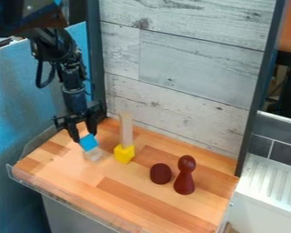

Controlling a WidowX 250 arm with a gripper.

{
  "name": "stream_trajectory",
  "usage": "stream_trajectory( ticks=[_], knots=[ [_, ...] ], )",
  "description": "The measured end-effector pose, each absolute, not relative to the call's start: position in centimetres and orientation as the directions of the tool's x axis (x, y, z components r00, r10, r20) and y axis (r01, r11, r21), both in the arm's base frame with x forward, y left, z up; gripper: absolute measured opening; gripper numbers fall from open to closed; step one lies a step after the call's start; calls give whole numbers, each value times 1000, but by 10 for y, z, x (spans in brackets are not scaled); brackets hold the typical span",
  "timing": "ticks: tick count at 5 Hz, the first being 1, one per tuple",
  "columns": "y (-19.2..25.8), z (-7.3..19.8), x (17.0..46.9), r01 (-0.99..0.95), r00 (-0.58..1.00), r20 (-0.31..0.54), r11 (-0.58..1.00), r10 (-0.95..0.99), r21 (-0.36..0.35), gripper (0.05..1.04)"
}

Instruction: Put the blue cube on top of the wood cube

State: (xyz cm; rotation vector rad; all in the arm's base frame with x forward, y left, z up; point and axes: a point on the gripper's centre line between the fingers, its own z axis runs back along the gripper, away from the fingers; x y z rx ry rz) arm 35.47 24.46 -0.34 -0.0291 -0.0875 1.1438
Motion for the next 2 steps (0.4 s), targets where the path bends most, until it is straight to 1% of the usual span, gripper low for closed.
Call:
stream_trajectory(
  ticks=[2],
  knots=[
    [239,-10,358,-900,425,80,430,902,-66,510]
  ],
)
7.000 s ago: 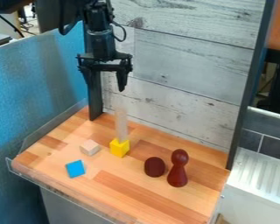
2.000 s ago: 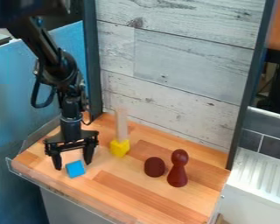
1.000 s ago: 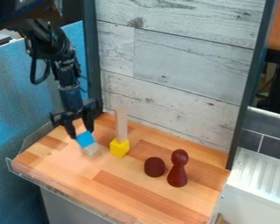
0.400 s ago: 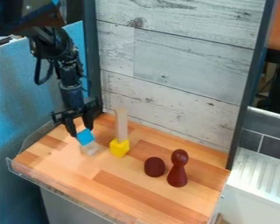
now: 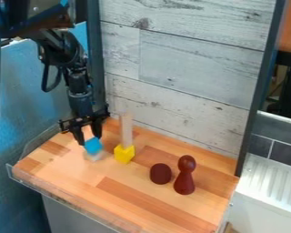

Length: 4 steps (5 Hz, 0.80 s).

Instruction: Put the blue cube on top of the wood cube

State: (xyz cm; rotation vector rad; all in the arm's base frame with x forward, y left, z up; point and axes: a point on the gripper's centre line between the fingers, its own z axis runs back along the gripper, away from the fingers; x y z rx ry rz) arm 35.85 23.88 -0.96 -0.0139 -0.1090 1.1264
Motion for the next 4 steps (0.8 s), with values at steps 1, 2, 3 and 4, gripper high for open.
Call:
stream_trajectory(
  ticks=[1,2,3,4],
  knots=[
    [237,-9,360,-903,418,84,424,905,-68,510],
    [234,-18,361,-902,425,74,429,902,-55,560],
    [234,-22,361,-894,439,87,444,894,-61,863],
    [232,-28,358,-881,464,90,470,881,-59,1012]
  ],
)
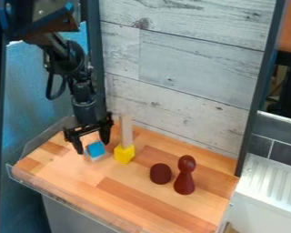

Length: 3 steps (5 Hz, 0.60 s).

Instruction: Put the blue cube on top of the wood cube

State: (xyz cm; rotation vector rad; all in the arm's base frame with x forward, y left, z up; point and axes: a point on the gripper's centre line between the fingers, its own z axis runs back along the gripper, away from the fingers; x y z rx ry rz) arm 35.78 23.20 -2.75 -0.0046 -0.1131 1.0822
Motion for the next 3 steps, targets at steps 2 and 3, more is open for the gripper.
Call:
stream_trajectory(
  ticks=[2,3],
  knots=[
    [231,15,367,-790,587,155,604,795,-107,1002],
    [232,56,366,-733,630,219,663,745,-150,1002]
  ],
)
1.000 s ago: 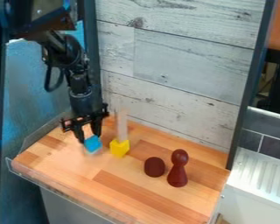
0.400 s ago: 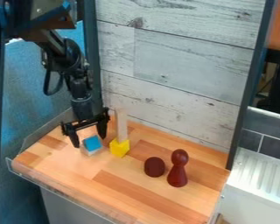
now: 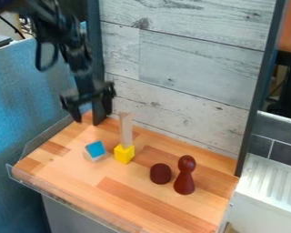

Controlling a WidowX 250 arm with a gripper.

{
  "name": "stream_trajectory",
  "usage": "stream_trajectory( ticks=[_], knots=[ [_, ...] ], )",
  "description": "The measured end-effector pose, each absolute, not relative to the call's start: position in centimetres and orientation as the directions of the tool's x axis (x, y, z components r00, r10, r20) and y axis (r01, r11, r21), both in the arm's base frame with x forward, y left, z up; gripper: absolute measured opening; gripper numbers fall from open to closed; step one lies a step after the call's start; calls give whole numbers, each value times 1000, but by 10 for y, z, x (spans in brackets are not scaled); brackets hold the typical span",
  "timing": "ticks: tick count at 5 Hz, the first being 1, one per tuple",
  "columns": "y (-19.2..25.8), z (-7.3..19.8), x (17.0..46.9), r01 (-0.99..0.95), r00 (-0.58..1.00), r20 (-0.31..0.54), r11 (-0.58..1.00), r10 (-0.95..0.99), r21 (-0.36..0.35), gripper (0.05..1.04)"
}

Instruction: Put the blue cube on top of the wood cube

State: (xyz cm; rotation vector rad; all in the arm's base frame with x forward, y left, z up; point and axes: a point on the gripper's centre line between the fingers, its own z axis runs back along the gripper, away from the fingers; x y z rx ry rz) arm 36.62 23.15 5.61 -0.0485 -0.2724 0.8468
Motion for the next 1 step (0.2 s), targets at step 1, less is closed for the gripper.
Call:
stream_trajectory(
  ticks=[1],
  knots=[
    [228,90,350,-667,700,173,721,693,-185,1001]
  ],
)
